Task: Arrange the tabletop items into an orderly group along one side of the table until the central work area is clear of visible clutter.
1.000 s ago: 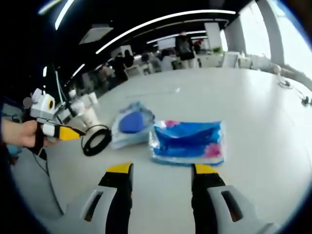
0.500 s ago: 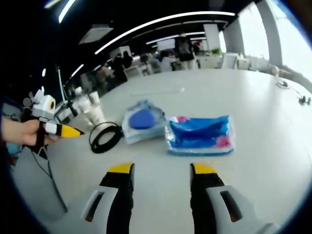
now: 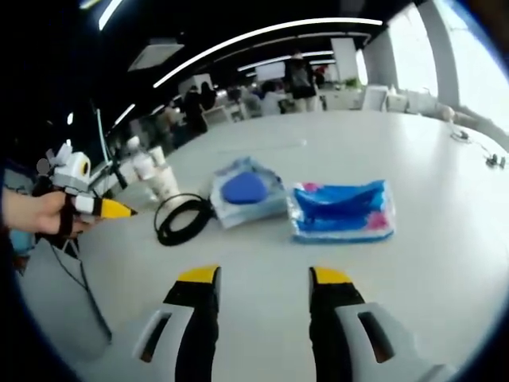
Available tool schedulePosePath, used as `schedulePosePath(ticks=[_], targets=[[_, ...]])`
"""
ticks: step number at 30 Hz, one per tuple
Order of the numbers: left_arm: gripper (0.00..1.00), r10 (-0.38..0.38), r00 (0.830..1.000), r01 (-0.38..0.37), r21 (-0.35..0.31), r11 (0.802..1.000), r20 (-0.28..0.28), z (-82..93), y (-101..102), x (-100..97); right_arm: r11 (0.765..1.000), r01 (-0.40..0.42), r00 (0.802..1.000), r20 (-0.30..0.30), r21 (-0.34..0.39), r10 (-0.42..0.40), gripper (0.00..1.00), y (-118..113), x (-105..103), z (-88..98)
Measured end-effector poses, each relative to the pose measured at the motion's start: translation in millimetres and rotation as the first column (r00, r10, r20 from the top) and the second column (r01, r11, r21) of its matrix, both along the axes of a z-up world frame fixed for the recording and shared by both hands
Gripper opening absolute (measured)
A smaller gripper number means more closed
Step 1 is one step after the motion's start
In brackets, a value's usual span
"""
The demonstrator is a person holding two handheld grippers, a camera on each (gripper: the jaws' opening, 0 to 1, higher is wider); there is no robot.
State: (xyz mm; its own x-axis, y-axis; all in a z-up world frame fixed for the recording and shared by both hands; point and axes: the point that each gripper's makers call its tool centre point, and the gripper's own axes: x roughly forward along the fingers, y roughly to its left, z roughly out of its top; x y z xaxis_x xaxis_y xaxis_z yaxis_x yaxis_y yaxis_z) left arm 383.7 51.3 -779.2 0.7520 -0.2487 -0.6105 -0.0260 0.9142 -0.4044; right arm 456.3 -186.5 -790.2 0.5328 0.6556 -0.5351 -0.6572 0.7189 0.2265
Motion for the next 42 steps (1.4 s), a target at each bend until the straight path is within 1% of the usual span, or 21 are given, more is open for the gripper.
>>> schedulePosePath(ticks=[6, 14, 18, 28, 32, 35, 42], targets=[[0.44, 0.008, 1.000, -0.008, 0.000, 1.000, 0.000, -0.3, 2, 1.3, 1.000, -0.009, 1.000, 0.002, 0.001, 0.009, 0.41, 10, 1, 1.6], [0.43, 0.033, 0.999, -0.033, -0.001, 0.999, -0.005, -1.0, 7, 6.3, 0.997, -0.075, 0.997, 0.001, 0.015, 0.075, 0.41, 40, 4, 4.0], [0.43, 0.042, 0.999, -0.042, 0.000, 0.999, -0.006, -1.7, 11, 9.5, 0.996, -0.090, 0.996, 0.002, 0.026, 0.090, 0.41, 52, 7, 5.4], [0.43, 0.058, 0.998, -0.058, -0.002, 0.998, -0.019, -6.9, 18, 15.4, 0.989, -0.146, 0.989, -0.004, 0.029, 0.146, 0.40, 74, 7, 3.4], [0.43, 0.063, 0.998, -0.063, -0.008, 0.998, -0.026, -11.0, 20, 19.0, 0.985, -0.172, 0.985, -0.013, 0.030, 0.172, 0.39, 86, 5, 1.1], [0.42, 0.061, 0.998, -0.062, -0.010, 0.998, -0.028, -12.8, 21, 22.2, 0.981, -0.189, 0.982, -0.025, 0.037, 0.190, 0.36, 96, 4, -0.8], [0.42, 0.060, 0.997, -0.061, -0.017, 0.998, -0.039, -17.4, 25, 27.3, 0.976, -0.216, 0.975, -0.039, 0.040, 0.217, 0.36, 111, 6, -5.0]])
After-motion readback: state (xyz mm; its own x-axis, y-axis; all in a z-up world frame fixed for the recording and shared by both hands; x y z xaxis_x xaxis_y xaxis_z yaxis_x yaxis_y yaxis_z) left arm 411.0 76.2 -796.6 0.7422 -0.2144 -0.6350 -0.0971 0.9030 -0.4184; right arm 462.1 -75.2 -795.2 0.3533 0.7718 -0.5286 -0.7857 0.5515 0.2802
